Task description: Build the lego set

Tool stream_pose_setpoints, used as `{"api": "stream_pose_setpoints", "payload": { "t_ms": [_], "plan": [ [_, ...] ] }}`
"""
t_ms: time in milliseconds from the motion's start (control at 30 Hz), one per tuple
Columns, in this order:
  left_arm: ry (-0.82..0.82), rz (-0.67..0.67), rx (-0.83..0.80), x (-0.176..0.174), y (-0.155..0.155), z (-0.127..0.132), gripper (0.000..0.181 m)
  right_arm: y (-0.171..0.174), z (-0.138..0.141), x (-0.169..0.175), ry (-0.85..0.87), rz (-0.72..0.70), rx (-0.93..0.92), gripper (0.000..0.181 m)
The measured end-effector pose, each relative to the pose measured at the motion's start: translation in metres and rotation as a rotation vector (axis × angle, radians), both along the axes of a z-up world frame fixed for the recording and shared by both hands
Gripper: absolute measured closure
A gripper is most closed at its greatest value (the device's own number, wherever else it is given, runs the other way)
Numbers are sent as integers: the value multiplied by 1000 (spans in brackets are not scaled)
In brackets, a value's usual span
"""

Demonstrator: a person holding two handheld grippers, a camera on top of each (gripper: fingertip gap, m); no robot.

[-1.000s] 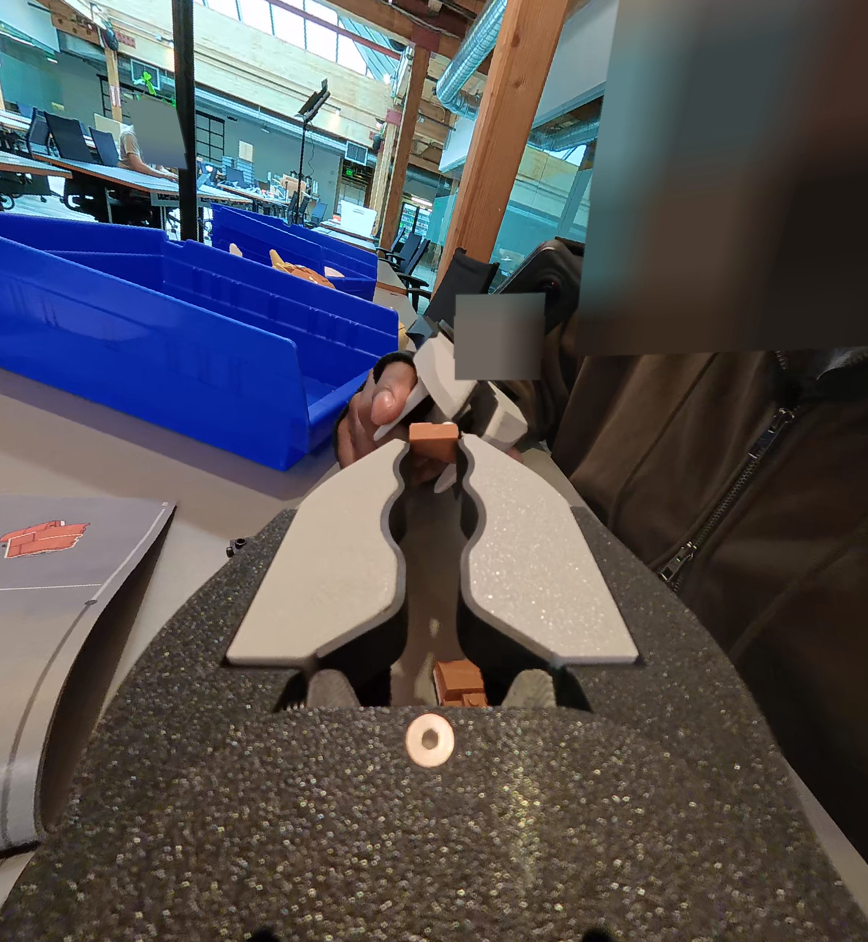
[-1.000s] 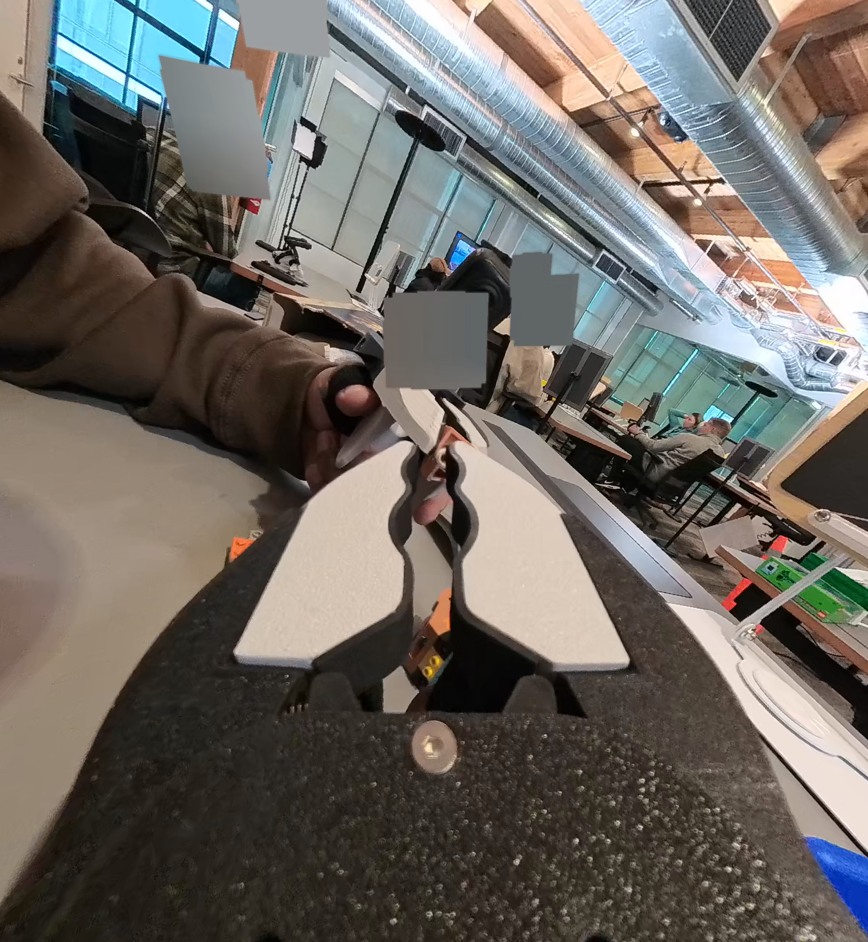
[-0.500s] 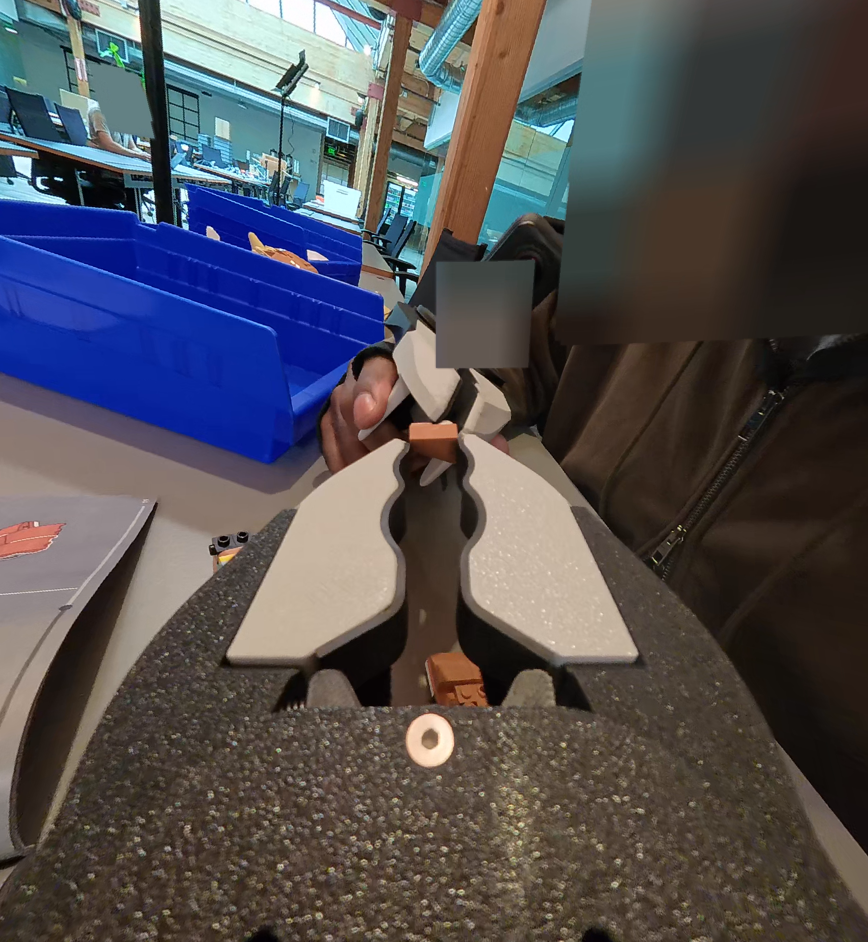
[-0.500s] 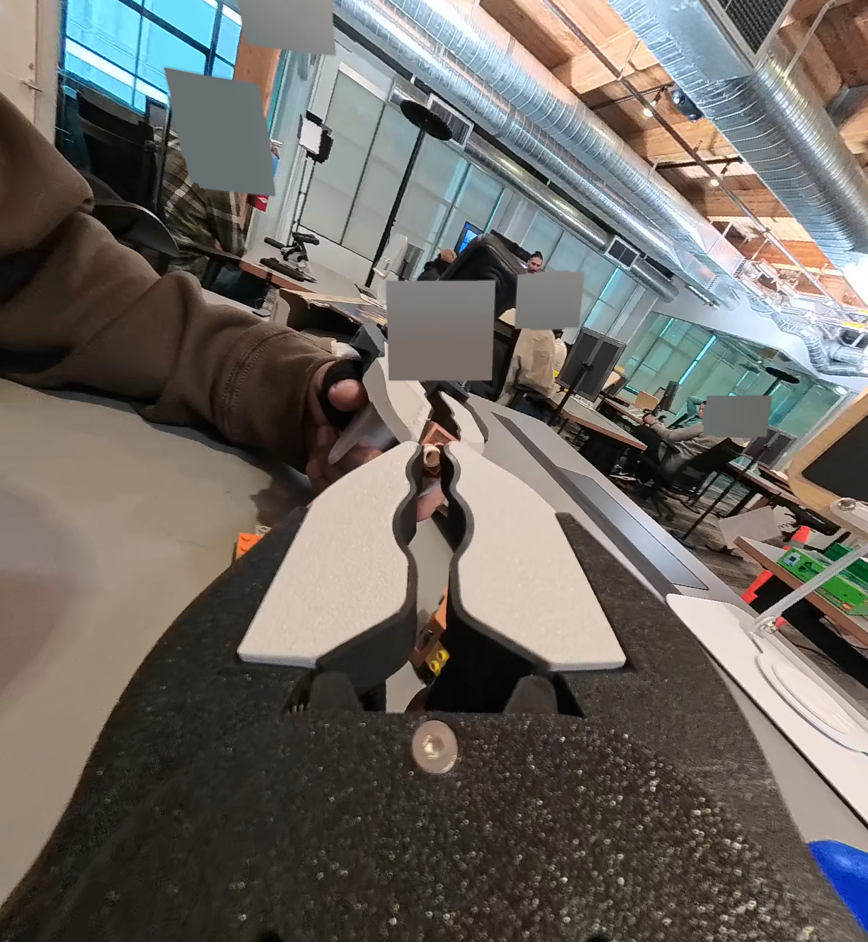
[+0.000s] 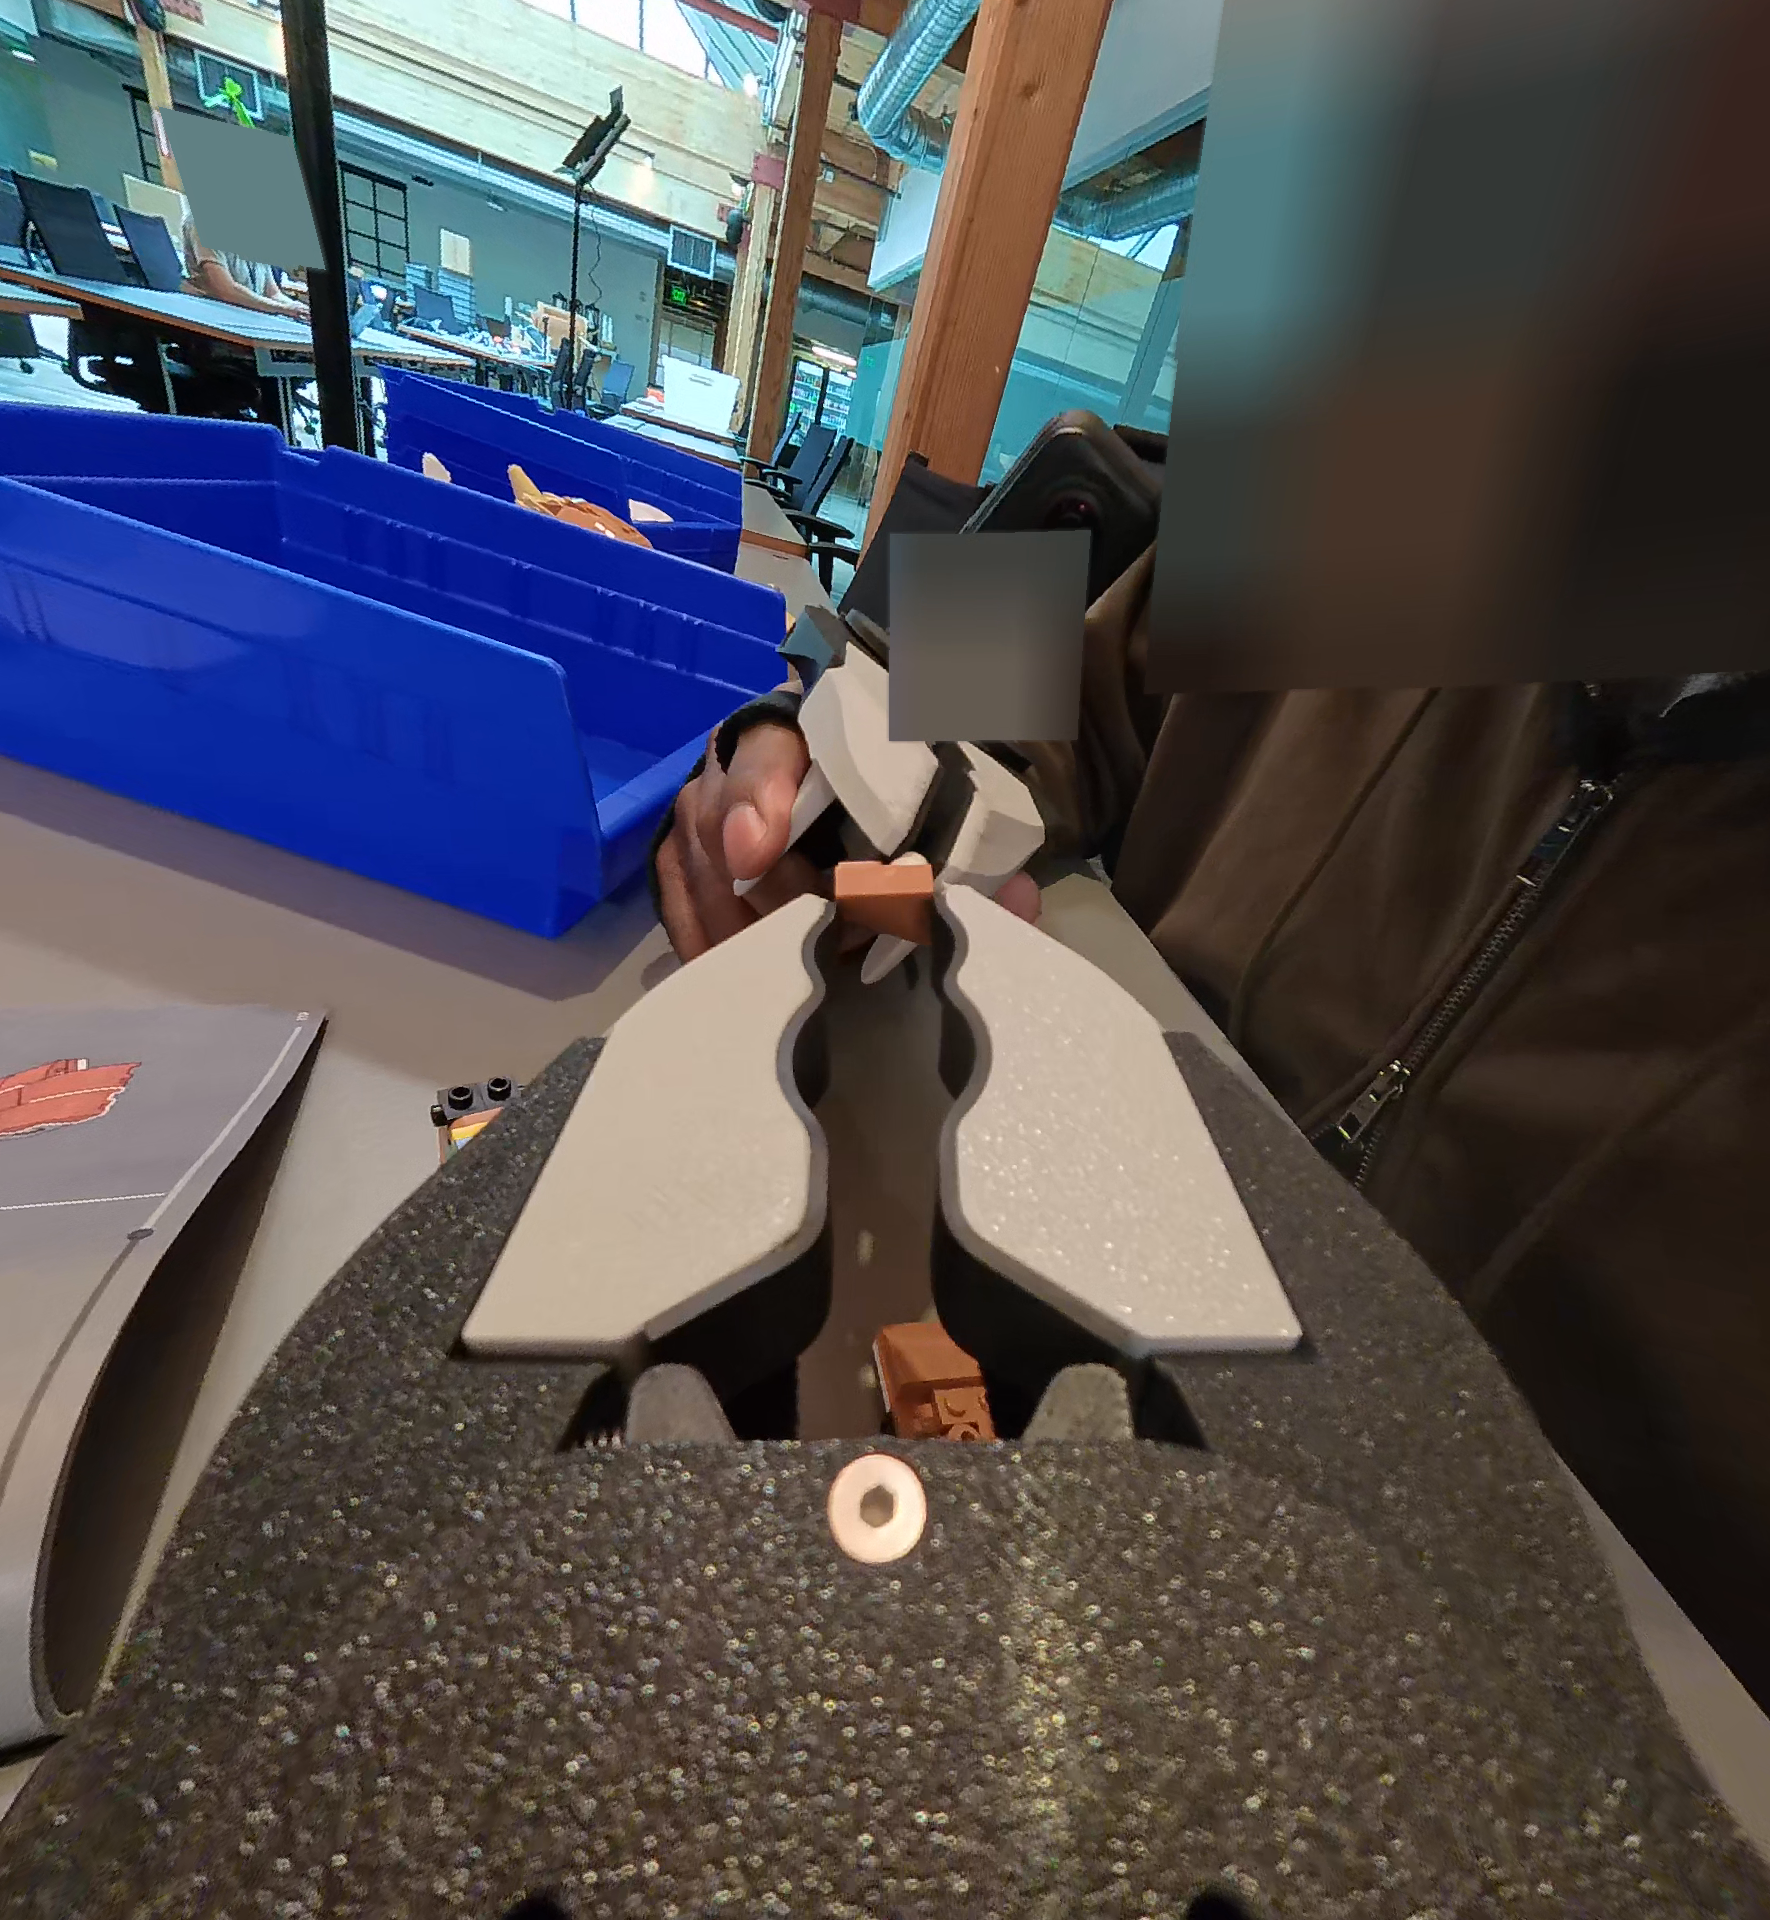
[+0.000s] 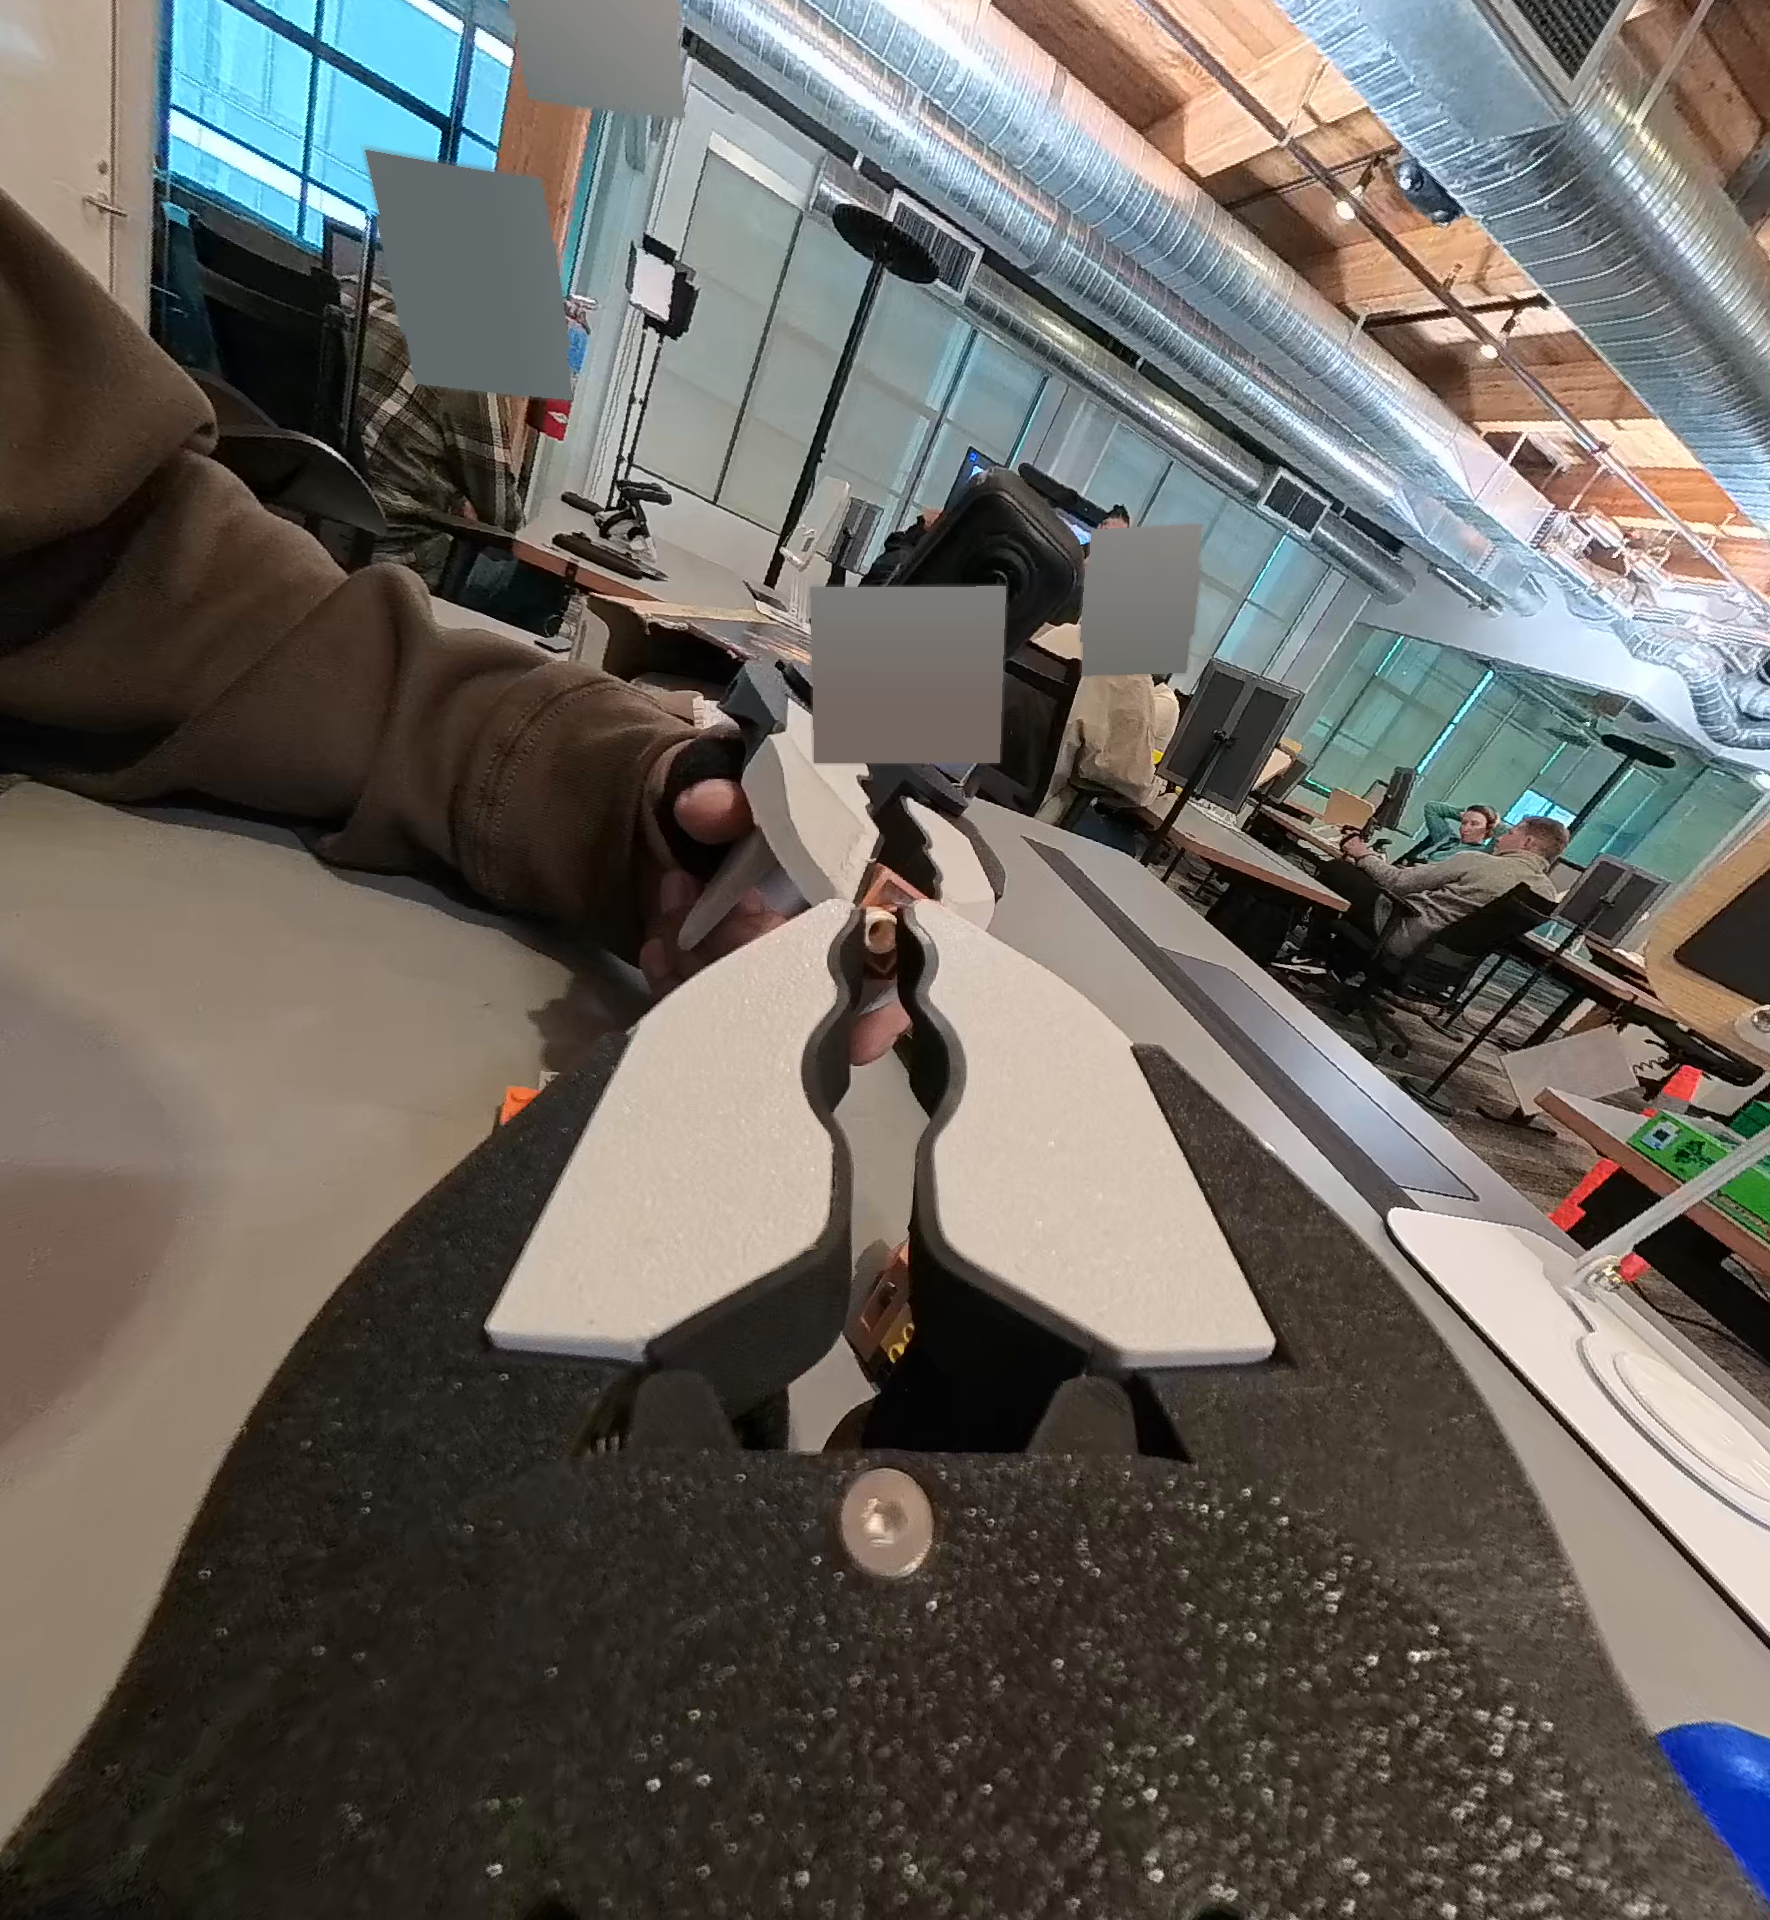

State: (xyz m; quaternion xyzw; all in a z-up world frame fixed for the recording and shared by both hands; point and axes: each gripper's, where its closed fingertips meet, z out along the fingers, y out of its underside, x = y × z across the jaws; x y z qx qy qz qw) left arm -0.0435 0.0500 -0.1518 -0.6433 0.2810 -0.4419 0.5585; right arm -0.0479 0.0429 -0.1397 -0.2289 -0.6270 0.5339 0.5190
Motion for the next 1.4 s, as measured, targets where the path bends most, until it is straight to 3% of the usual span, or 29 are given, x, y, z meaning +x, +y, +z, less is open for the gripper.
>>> {"api": "stream_pose_setpoints", "payload": {
  "t_ms": [867, 1400],
  "plan": [
    [34, 2, 20, 1, -1, -2, 165, -2, -1, 1, -27, 35, -25, 177],
    [-71, 5, 23, 1, 1, 8, 165, 0, 2, 1, 17, -2, -10, 176]
  ]
}}
